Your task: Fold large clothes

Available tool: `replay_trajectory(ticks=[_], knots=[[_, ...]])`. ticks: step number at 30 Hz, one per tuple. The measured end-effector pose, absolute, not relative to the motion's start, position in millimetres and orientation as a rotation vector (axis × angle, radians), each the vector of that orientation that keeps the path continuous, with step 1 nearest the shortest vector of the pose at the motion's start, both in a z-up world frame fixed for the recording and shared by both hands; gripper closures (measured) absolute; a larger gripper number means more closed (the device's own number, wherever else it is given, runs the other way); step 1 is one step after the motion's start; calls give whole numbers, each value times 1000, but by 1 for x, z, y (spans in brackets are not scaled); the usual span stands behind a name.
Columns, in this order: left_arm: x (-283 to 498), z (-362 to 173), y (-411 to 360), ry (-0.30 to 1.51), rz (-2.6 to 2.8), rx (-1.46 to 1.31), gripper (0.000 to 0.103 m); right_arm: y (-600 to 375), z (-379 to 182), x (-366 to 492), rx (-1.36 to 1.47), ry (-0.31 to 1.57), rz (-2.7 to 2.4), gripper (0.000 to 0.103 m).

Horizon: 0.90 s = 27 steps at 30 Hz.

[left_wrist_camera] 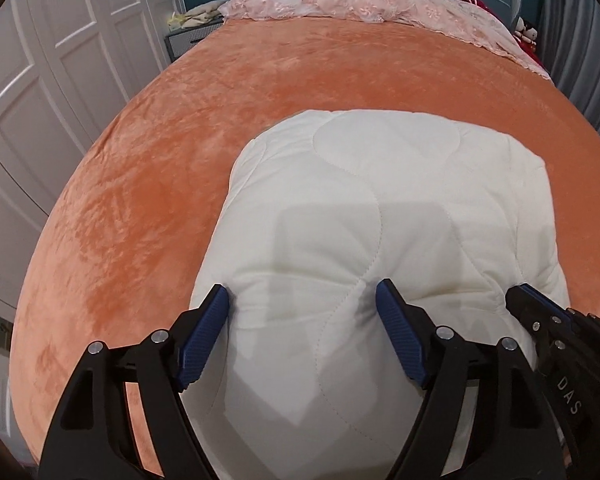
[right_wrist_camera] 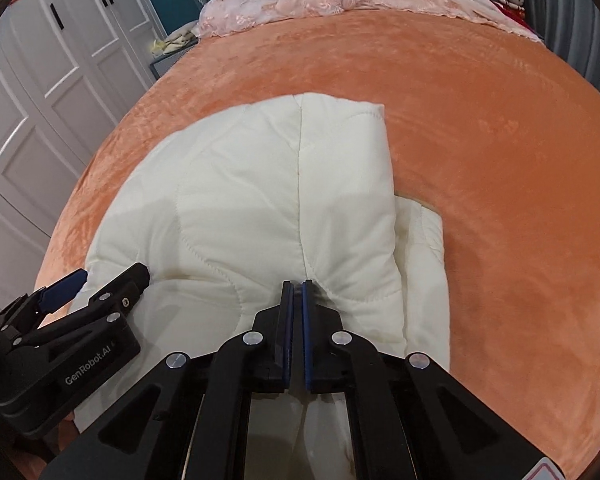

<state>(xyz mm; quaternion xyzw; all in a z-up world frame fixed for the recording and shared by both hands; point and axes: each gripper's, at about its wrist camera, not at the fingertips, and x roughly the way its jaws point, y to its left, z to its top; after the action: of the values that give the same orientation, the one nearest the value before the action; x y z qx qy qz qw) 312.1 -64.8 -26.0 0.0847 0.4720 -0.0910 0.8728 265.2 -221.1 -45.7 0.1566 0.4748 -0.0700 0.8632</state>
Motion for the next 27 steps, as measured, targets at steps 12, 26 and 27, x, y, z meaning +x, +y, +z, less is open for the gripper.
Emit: replay_trajectory(ticks=[12,26,27], knots=[[322,-53,-72,944,-161,176,27,-227,-74,276,356,977,-123,103],[319,-66,-75,868,-143,183,25,-217,-85,275,285,915,-152,103],[319,-66,-76,865,-141,183,25,-217,-85,275,286,913,-153,103]])
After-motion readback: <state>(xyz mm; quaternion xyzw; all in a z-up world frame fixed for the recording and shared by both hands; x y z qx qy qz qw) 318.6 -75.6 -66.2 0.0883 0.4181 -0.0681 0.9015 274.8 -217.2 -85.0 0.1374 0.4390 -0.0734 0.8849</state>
